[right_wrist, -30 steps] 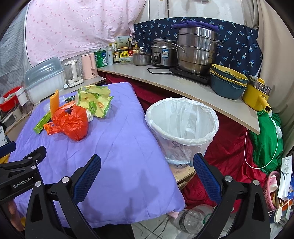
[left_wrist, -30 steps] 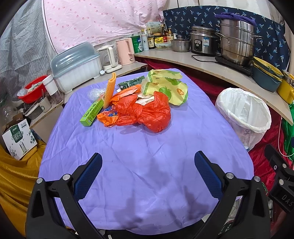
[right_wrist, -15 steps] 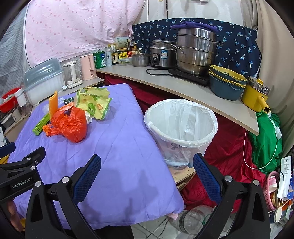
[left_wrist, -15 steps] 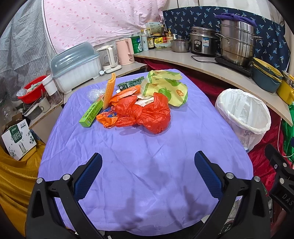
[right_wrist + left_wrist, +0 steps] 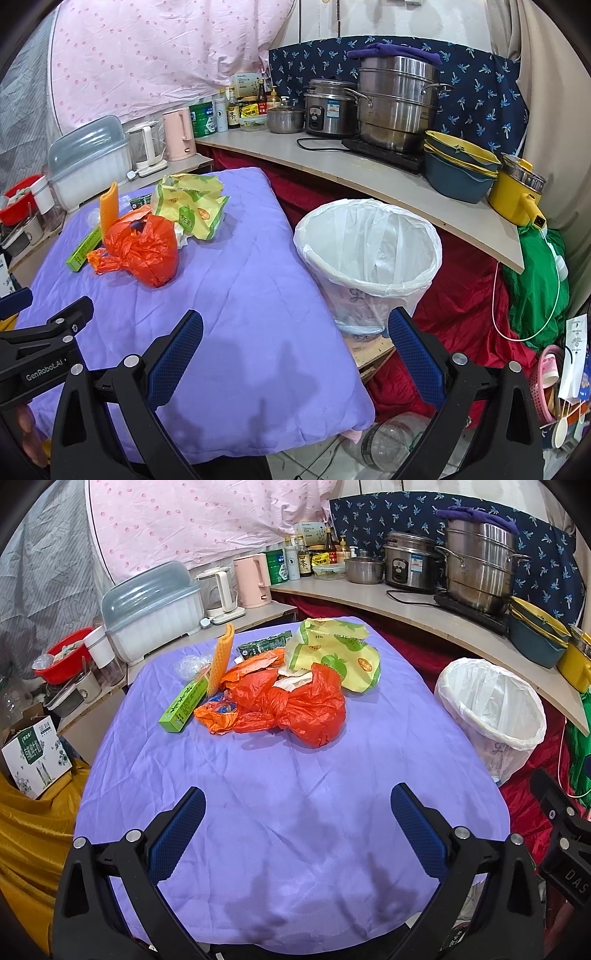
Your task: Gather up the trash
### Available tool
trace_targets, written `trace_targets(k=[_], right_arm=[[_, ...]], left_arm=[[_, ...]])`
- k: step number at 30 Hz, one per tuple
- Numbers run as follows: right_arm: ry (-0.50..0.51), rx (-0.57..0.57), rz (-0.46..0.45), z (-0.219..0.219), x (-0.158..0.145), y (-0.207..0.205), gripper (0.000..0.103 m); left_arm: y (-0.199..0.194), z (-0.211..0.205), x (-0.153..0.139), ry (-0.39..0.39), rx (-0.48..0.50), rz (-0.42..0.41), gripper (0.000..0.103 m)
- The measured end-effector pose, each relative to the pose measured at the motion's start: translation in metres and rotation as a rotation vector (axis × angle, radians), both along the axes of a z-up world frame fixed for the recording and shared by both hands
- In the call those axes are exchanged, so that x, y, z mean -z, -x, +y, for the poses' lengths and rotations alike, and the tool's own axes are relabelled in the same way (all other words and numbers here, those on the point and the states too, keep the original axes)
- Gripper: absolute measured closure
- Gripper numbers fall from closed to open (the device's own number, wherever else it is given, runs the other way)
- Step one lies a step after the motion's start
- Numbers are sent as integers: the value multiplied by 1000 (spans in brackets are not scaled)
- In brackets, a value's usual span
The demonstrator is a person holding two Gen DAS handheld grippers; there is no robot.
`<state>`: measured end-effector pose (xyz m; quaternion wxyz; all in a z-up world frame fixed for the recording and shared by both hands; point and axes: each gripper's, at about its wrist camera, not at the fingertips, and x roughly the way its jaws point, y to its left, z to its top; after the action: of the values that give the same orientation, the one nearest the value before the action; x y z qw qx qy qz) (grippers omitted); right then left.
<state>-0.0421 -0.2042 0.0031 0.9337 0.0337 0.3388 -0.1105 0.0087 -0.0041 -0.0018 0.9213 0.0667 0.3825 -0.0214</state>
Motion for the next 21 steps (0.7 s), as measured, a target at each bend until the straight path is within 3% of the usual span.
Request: trace_targets(k=[21], right_arm=[[-13,-5,18,16,8,-34,7]], left_arm=[[-25,26,10,23,-41,31,7]])
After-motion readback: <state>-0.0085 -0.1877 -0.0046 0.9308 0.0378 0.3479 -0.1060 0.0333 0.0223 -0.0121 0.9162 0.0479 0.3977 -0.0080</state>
